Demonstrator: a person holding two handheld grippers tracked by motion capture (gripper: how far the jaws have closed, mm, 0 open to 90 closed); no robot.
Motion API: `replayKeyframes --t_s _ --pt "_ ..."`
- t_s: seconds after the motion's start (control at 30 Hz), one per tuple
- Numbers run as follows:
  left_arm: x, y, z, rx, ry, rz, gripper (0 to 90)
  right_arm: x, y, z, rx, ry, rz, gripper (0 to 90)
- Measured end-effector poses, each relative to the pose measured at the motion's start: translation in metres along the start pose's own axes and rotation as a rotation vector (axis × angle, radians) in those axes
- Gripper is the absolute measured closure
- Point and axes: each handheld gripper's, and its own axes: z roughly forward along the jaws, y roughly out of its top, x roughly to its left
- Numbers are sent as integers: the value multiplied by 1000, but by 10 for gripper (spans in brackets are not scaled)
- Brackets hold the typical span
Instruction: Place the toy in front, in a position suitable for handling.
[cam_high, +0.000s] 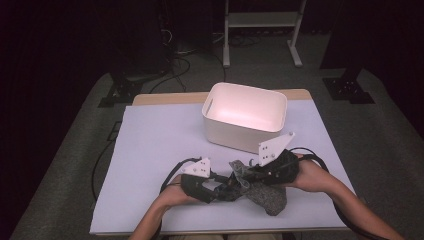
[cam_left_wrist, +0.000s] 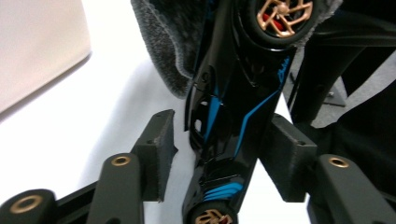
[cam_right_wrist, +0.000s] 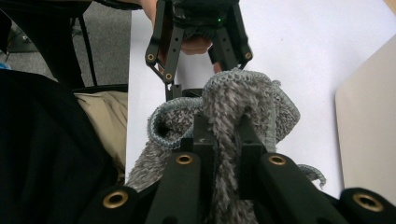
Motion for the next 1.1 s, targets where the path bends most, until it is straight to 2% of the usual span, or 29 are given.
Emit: replayKeyframes --t_s 0.07,0.17,0.37,0.4,0.43,0.47,0.53,0.57,0.6,0.63,0.7,0.77,0.83,0.9,1.1 --pt "1 1 0 12 5 -2 564 0 -1 -1 -2 1 5 820" --pt "-2 5 2 37 32 14 573 -1 -4 -1 -9 -10 10 819" --pt "-4 10 -3 72 52 31 576 -4 -8 0 -36 -17 20 819" --pt "-4 11 -5 73 51 25 577 -5 -8 0 -38 -20 17 819" --pt "-4 13 -11 78 52 39 603 -5 -7 1 -39 -17 23 818" --pt "-5 17 -18 101 44 41 607 -6 -8 2 -41 -24 23 819" --pt "-5 18 -21 120 42 46 609 -6 -9 4 -40 -19 23 819" --pt "-8 19 -25 104 77 69 615 -7 -10 8 -38 -9 38 819" --pt "-5 20 -29 92 32 30 692 -7 -12 14 -27 -9 23 819" --pt "-5 20 -31 88 29 30 703 -8 -14 16 -32 -37 27 819" --pt "-4 18 -29 77 29 6 700 -12 -20 16 -68 -4 72 821" --pt "-1 17 -25 76 36 0 689 -15 -26 17 -77 -8 89 822" --pt "-2 14 -18 105 48 9 630 -16 -32 16 -84 -5 114 825" --pt "0 11 -12 106 47 -1 587 -17 -38 15 -76 -6 122 825" --pt "1 9 -2 114 46 -1 624 -18 -62 13 -79 2 174 825"
